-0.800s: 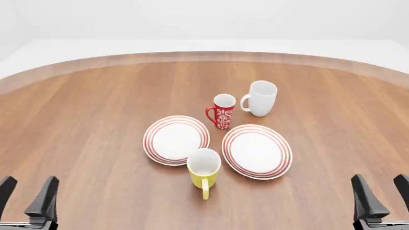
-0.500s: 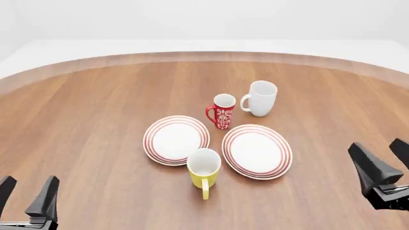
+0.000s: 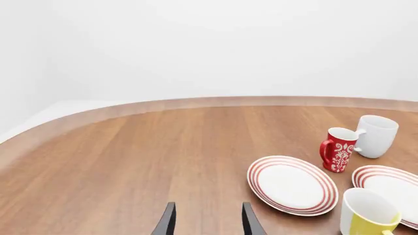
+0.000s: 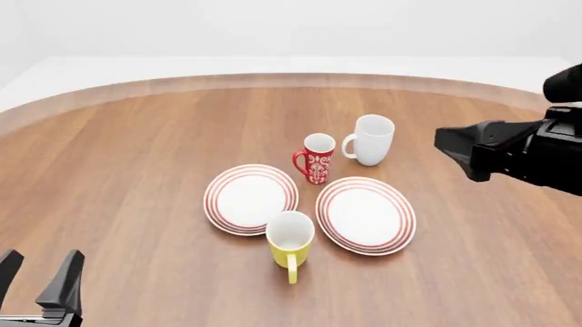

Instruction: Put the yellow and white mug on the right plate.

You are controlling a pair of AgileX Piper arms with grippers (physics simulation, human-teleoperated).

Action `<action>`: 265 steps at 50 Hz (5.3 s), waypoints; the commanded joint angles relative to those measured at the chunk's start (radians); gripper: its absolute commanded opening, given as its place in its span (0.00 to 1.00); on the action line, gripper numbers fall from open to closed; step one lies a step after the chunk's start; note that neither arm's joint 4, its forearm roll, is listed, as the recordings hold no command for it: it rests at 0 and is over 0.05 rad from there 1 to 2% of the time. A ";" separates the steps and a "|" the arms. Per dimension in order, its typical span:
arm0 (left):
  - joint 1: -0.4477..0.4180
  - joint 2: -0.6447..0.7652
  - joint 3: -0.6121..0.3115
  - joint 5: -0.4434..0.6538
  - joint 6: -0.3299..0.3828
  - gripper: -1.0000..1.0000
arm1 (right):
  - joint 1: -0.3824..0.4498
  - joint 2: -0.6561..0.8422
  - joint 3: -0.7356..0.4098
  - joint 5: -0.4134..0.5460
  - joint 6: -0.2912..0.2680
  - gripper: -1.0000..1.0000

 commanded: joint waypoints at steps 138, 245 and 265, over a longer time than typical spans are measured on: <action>0.000 0.000 0.000 0.000 0.000 1.00 | 0.347 0.560 0.468 -0.842 0.644 1.00; 0.000 0.000 0.000 0.000 0.000 1.00 | 0.474 0.859 0.456 -1.095 0.736 1.00; 0.000 0.000 0.000 0.000 0.000 1.00 | 0.488 0.915 0.452 -1.135 0.752 1.00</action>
